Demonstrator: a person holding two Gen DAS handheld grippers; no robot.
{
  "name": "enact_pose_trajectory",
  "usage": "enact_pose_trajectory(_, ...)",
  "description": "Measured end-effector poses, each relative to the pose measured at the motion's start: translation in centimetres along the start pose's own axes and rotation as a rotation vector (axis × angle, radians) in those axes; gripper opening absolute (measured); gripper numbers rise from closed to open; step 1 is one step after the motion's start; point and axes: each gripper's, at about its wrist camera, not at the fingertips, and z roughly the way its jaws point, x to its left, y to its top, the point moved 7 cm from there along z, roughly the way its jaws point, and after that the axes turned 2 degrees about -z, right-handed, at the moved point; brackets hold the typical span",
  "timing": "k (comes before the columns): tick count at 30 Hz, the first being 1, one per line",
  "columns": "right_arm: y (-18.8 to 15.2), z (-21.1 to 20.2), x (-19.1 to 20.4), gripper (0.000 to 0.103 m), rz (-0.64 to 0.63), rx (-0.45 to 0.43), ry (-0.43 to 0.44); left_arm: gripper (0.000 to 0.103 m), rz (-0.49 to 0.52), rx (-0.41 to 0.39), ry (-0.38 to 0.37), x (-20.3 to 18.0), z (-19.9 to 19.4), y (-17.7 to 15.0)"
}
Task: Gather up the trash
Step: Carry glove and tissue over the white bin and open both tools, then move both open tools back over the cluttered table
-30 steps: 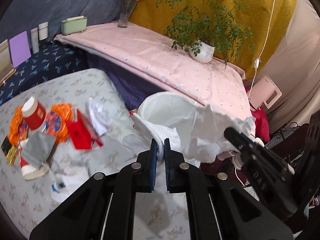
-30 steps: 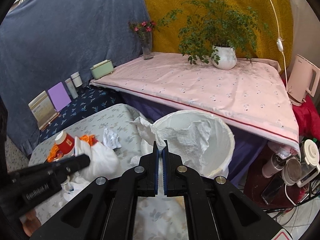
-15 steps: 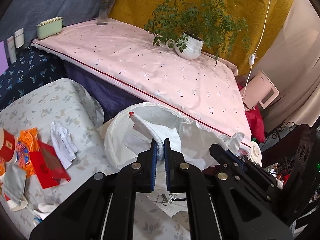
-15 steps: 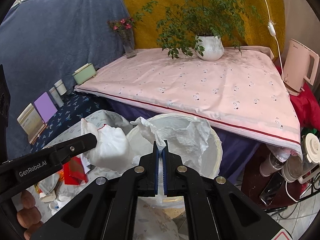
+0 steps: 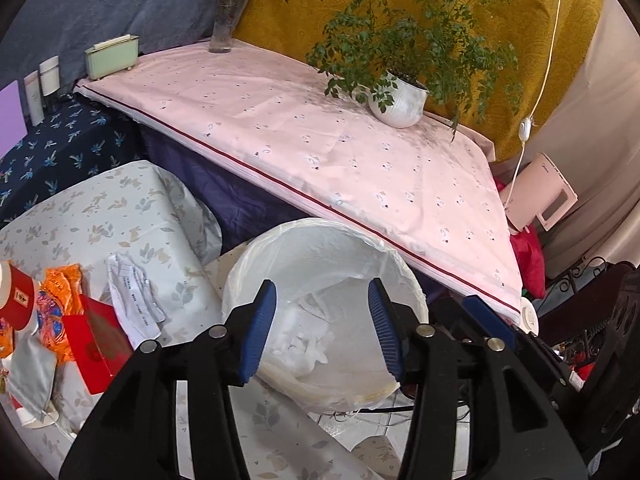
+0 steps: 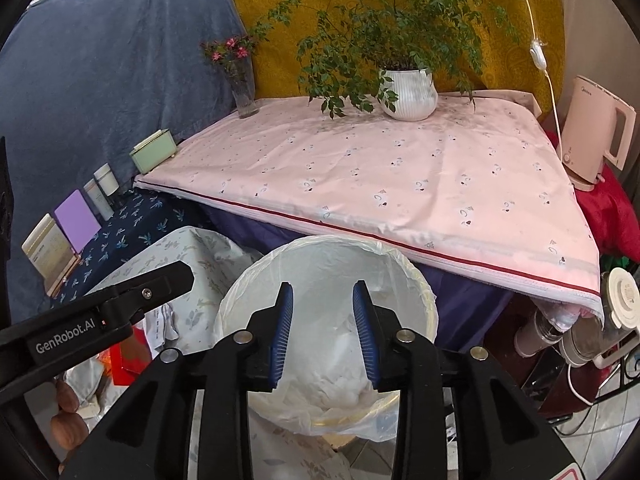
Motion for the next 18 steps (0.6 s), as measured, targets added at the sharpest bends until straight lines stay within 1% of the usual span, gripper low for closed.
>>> enact_pose_trajectory(4,-0.2,-0.9,0.6,0.039,0.003,-0.01,0.01,0.054,-0.009,-0.024,0.039,0.9,-1.2,-0.4)
enact_pose_trajectory(6,-0.4,-1.3,1.1,0.04,-0.002,-0.011,0.018,0.056,-0.015,-0.041,0.06,1.4,-1.9,-0.7)
enact_pose_trajectory(10,-1.1,-2.3,2.4,0.041,-0.022,-0.009,0.039,0.058,-0.043,-0.045,0.087,3.0,-3.2,-1.8)
enact_pose_trajectory(12,-1.4,-2.9,3.2,0.041,-0.035,-0.009,0.053,0.062,-0.079,-0.042,0.096,4.2,-4.0,-2.6)
enact_pose_trajectory(15,-2.1,-3.4,4.5,0.041,-0.051,-0.001,0.073,0.062,-0.128,-0.039,0.126,6.5,-5.1,-3.8)
enact_pose_trajectory(18,-3.1,-3.9,6.1,0.041,-0.077,0.01,0.09,0.063,-0.157,-0.045,0.173,8.9,-6.5,-5.2)
